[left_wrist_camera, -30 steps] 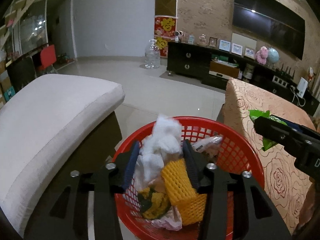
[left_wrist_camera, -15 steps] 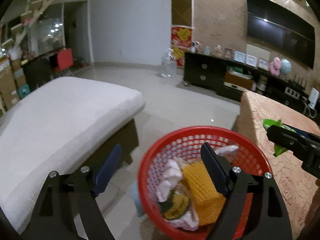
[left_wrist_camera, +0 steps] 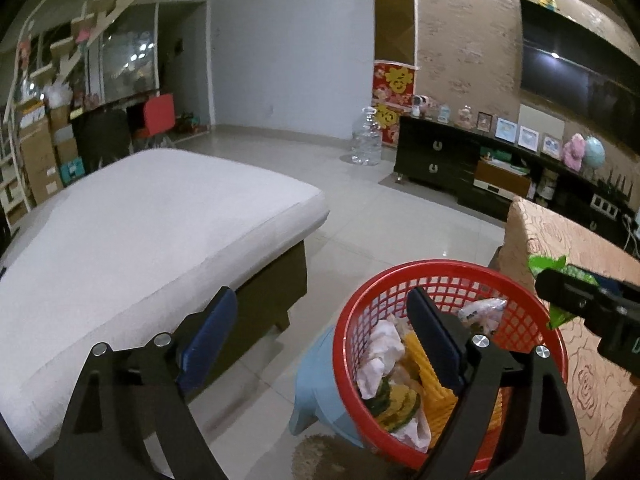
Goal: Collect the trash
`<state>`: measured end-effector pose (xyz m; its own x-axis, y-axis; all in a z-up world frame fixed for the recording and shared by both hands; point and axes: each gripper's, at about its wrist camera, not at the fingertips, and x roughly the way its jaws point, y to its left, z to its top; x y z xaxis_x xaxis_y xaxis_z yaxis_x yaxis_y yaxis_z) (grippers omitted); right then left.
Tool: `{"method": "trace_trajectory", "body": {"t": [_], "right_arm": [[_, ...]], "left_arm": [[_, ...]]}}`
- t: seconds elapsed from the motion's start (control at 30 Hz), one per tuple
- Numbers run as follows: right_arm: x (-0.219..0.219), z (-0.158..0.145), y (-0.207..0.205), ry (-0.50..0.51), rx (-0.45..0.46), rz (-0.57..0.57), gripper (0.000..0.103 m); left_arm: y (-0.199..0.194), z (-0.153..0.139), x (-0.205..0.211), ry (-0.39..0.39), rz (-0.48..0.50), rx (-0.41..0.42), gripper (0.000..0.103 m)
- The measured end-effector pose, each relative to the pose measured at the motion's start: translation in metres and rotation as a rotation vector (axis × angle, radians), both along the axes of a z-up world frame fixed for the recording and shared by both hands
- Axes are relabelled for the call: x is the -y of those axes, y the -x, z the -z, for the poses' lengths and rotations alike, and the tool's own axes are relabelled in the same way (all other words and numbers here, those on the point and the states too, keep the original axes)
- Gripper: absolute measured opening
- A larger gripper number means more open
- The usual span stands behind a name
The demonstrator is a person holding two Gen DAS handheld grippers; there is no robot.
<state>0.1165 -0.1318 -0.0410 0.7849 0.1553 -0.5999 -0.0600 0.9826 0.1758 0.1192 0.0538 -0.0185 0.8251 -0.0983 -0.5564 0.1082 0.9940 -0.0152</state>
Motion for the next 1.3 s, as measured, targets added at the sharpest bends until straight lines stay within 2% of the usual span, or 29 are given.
{"method": "trace_trajectory", "body": {"t": [0.27, 0.37, 0.43, 0.6, 0.77, 1.07, 1.3], "right_arm": [[0.0, 0.011, -0.016, -0.086, -0.054, -0.006, 0.05], [0.0, 0.011, -0.017, -0.107, -0.053, -0.003, 0.059], [0.003, 0.011, -0.017, -0.145, -0.059, 0.005, 0.071], [0.007, 0.01, -0.013, -0.166, -0.057, 0.013, 0.075], [0.009, 0.006, -0.001, -0.119, -0.033, 0.027, 0.076], [0.007, 0.002, 0.035, 0.038, 0.036, 0.083, 0.089], [-0.003, -0.002, 0.063, 0.139, 0.086, 0.109, 0.095]], "left_arm": [[-0.004, 0.0, -0.005, 0.019, -0.007, -0.007, 0.084], [-0.003, -0.001, -0.005, 0.026, -0.008, -0.01, 0.084], [-0.003, 0.0, -0.005, 0.029, -0.009, -0.011, 0.084], [-0.002, 0.0, -0.006, 0.027, -0.007, -0.009, 0.084], [-0.003, 0.001, -0.005, 0.024, -0.003, -0.005, 0.084], [0.0, -0.001, -0.005, 0.039, 0.005, -0.013, 0.084], [0.028, -0.008, 0.002, 0.023, 0.033, 0.025, 0.088]]}}
